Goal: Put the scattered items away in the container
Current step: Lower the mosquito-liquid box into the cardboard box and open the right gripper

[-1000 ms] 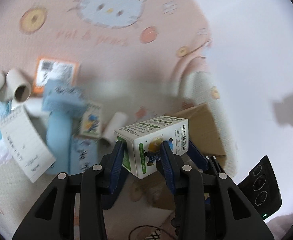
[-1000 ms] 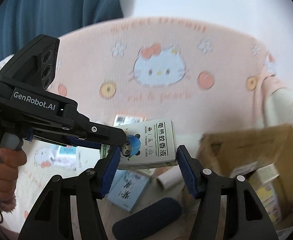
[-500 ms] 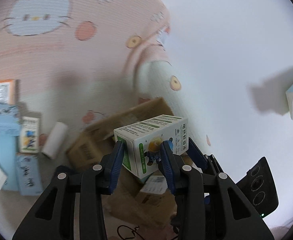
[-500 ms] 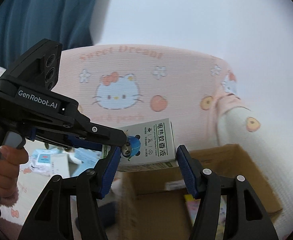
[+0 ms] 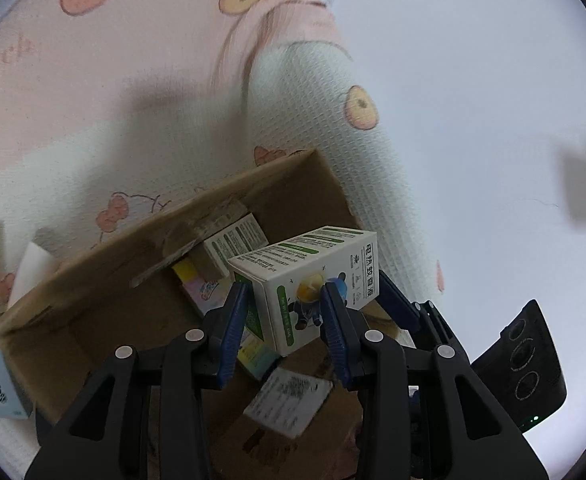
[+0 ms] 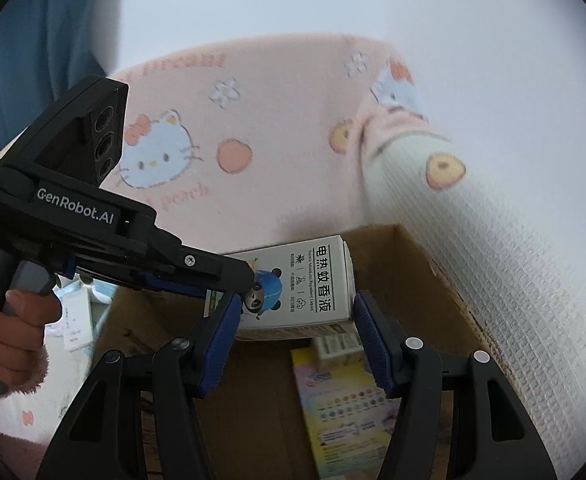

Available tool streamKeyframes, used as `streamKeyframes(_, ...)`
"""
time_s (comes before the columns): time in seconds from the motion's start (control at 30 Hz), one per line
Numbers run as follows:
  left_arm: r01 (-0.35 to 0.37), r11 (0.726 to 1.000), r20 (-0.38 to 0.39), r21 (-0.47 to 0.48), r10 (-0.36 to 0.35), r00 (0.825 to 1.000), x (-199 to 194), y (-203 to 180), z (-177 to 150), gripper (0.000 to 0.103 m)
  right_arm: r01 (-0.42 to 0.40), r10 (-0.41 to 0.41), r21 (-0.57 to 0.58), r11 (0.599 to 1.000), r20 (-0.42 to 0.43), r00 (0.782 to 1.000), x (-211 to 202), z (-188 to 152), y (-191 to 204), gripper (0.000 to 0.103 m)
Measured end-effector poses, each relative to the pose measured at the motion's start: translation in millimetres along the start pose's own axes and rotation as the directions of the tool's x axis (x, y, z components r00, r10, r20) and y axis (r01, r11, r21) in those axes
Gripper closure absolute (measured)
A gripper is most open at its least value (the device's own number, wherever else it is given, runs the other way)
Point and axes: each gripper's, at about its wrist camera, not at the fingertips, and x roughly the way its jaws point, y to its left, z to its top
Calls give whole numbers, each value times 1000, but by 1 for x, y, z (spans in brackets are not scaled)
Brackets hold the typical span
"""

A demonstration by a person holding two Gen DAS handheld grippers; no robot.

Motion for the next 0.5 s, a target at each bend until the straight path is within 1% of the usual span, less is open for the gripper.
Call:
streamKeyframes(0.07,-16,1000,-19,-18,16,1000,13,3,7,62,-9,9,1,1000,-41,999,10,1,-10,46)
streamKeyframes(0.13,-31,999,-39,-25,30,999,24,5,11,62,0,-2,-15,1000,-96,995,22,3,-17,48)
streamKeyframes(0.27,-91,996,-56,-13,90,994,47,5,20,62,12,-21,-41,999,-206,978,46,4,-28,51)
streamKeyframes(0.4,-98,994,-89,-41,94,992,67,12,27,62,18,-38,-72,997,-290,956,67,8,-36,51)
streamKeyframes(0.47,-113,992,-101,-57,107,989,75,17,29,62,13,-42,-89,996,-339,940,80,9,-39,51)
streamKeyframes(0.5,-125,990,-107,-70,117,987,79,20,30,62,5,-36,-81,997,-378,925,88,9,-41,51)
